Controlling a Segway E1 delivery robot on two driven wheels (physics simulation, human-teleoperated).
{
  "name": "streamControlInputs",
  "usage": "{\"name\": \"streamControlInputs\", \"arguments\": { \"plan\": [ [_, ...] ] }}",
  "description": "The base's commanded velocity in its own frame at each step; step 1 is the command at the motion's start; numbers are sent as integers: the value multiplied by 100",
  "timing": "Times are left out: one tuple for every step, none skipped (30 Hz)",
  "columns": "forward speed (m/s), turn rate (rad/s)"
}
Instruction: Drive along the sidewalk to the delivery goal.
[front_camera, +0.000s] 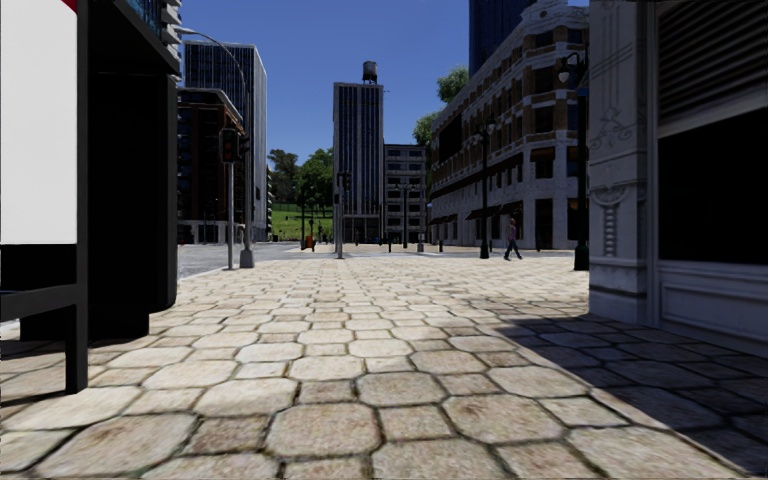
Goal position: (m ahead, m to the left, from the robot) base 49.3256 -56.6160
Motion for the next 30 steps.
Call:
{"name": "streamControlInputs", "arguments": {
  "plan": [
    [200, 0],
    [200, 0],
    [200, 0],
    [200, 0],
    [200, 0],
    [200, 0],
    [200, 0],
    [200, 0],
    [200, 0],
    [200, 0],
    [200, 0],
    [200, 0],
    [200, 0],
    [200, 0],
    [200, 0],
    [200, 0],
    [200, 0],
    [200, 0],
    [200, 0],
    [200, 0],
    [200, 0],
    [200, 0],
    [200, 0],
    [200, 0],
    [200, 0],
    [200, 0],
    [200, 0],
    [200, 0],
    [200, 0],
    [200, 0]
  ]
}}
